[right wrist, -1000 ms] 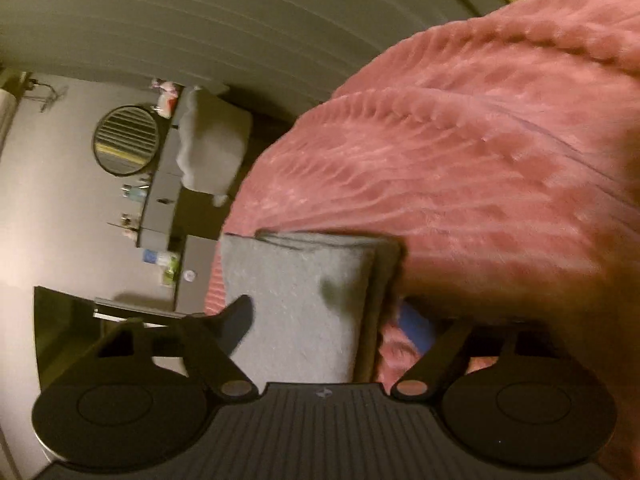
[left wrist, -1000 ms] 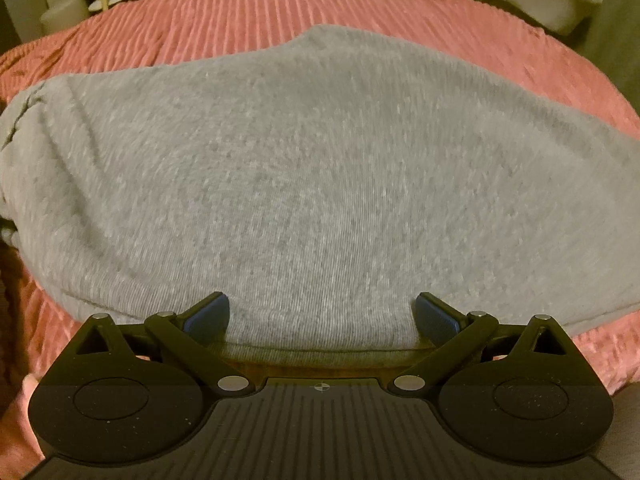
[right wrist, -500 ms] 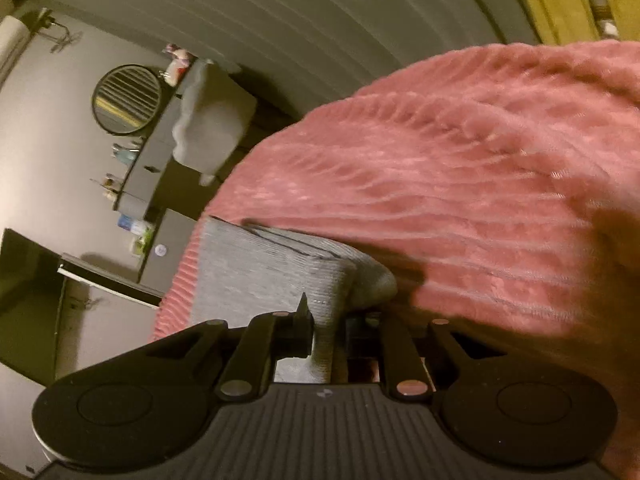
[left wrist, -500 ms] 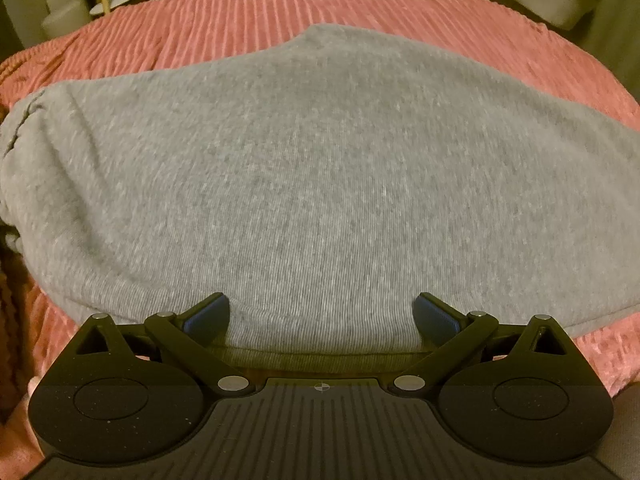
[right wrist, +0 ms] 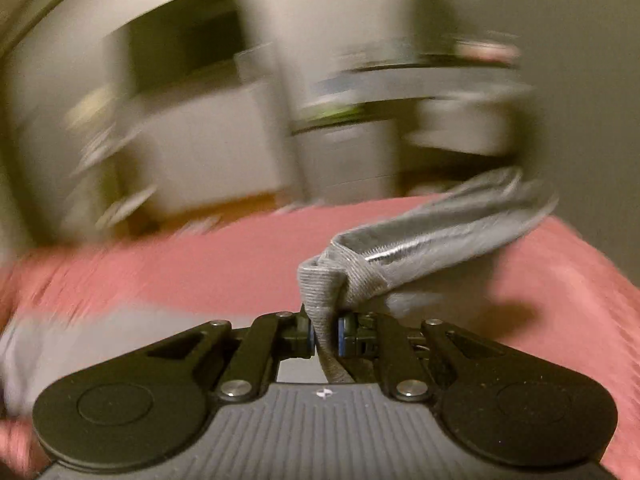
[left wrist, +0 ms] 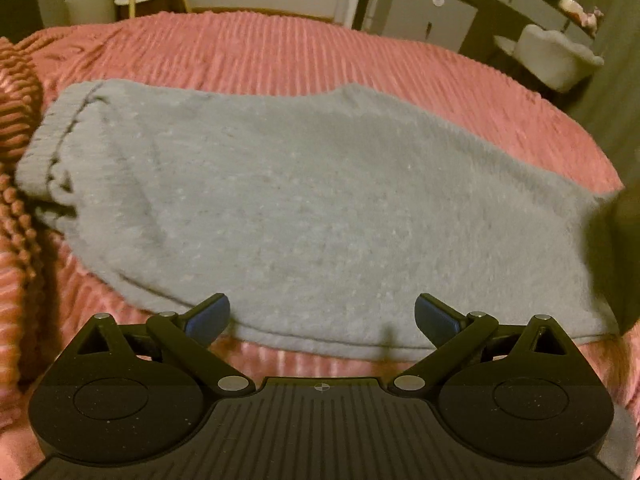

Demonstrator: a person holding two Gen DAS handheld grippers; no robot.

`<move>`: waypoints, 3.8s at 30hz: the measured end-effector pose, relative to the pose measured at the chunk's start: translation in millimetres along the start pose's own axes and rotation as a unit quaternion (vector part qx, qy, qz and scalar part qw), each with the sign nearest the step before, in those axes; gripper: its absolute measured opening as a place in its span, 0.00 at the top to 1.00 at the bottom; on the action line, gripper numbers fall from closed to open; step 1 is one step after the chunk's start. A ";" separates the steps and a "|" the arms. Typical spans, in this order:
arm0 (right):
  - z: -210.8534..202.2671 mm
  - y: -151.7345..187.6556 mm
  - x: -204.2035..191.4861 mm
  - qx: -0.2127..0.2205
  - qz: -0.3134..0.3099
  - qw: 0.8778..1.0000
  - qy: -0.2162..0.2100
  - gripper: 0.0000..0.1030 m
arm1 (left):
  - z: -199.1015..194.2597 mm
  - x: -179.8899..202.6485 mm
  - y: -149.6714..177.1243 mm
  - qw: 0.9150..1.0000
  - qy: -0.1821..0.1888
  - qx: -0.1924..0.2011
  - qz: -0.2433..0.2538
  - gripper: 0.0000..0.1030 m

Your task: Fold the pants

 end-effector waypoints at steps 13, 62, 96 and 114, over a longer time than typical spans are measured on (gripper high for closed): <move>58.2 86.3 -93.2 -0.159 -0.009 0.983 -0.092 0.84 | 18.6 -10.6 4.3 0.998 0.053 -0.034 -0.027 0.01; 81.6 96.0 -75.7 -0.160 0.209 0.957 -0.119 0.61 | 33.4 11.3 13.7 0.990 0.117 -0.083 0.015 0.01; 34.8 92.8 -49.7 -0.138 -0.022 0.979 0.150 0.03 | -10.1 -114.1 -4.3 0.995 -0.001 -0.017 -0.094 0.02; 58.8 101.6 -71.9 -0.119 0.036 0.991 0.048 0.03 | 11.7 -162.6 -8.9 0.991 0.027 -0.016 -0.131 0.02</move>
Point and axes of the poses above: each gripper's, at about its wrist camera, not at the fingertips, and z roughly the way its jaws point, x to its right, y to its underside, the point moved 8 cm from there along z, roughly the way its jaws point, and after that the axes turned 2 degrees about -y, right-handed, at the moved point
